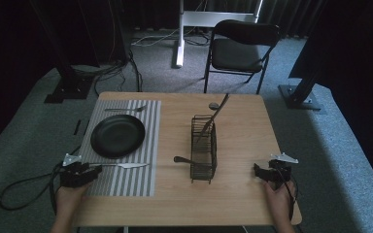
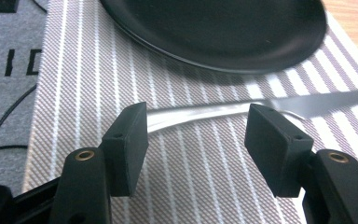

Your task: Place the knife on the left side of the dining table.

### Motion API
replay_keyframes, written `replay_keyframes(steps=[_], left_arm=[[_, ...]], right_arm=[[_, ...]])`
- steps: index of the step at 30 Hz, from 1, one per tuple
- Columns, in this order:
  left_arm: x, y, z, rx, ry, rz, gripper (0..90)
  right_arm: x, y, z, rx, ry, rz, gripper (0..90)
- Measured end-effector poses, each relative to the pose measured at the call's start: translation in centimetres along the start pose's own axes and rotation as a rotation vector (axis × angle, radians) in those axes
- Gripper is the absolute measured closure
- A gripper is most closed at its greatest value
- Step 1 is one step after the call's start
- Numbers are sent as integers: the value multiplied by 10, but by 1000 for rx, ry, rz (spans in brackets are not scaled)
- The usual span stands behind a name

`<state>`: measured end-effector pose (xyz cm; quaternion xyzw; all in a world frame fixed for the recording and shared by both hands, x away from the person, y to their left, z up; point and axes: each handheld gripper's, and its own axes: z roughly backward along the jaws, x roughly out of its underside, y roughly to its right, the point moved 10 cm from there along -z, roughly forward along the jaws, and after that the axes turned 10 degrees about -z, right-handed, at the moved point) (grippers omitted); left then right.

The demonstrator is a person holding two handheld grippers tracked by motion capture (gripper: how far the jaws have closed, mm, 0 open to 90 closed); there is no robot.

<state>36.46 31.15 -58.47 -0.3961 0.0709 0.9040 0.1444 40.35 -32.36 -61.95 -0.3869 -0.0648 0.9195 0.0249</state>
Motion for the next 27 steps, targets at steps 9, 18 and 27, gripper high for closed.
replay_keyframes(steps=[9,18,27], left_arm=[[11,16,12,-66,39,-67,285],[30,32,7,-48,-7,-28,102],[39,23,14,-162,4,-18,0]], right_arm=[[0,0,0,0,0,0,117],[0,0,0,0,0,0,117],[0,0,0,4,1,-4,117]])
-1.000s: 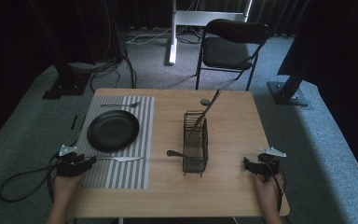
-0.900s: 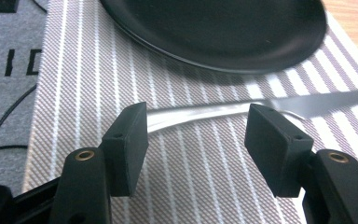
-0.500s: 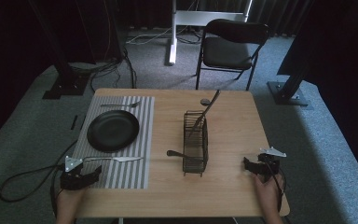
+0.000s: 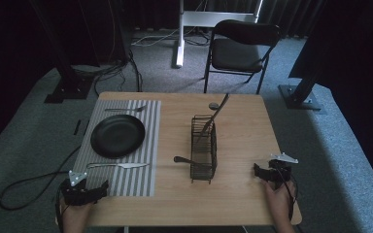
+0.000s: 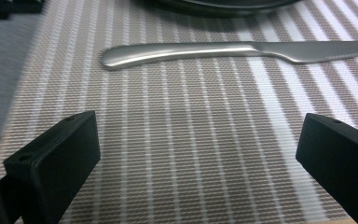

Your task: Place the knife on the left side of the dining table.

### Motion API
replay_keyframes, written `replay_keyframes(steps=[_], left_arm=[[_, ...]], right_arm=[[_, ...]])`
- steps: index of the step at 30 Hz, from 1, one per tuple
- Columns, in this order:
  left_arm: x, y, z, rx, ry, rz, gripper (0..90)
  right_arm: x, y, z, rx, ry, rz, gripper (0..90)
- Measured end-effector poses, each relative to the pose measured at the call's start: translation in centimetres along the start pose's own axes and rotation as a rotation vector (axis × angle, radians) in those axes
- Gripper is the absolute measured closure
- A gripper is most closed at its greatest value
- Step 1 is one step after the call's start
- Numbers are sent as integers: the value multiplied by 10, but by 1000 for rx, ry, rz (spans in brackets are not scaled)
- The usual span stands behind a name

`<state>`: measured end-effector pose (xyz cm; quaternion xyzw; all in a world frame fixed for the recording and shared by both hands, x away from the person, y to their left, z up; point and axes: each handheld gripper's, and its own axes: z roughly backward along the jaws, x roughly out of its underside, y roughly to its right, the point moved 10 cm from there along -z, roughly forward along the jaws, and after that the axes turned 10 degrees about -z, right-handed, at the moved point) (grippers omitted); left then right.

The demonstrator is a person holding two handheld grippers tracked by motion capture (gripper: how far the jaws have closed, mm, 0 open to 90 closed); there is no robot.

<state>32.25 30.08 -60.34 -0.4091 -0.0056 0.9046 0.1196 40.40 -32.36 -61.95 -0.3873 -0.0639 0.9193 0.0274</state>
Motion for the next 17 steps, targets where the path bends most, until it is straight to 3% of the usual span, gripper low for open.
replay_keyframes(steps=[1,3,4,5,6,8,17], left_arm=[[0,0,0,0,0,0,0],[1,-6,-2,-59,16,-25,0],[1,-6,-2,-59,16,-25,0],[-1,-10,0,-96,40,-34,0],[-1,-10,0,-96,40,-34,0],[-3,-16,2,-142,64,-34,0],[0,-27,4,-174,60,-8,0]], right_arm=[[0,0,0,0,0,0,117],[0,0,0,0,0,0,117],[0,0,0,0,0,0,117],[0,0,0,0,0,0,117],[0,0,0,0,0,0,117],[0,0,0,0,0,0,117],[0,0,0,0,0,0,117]])
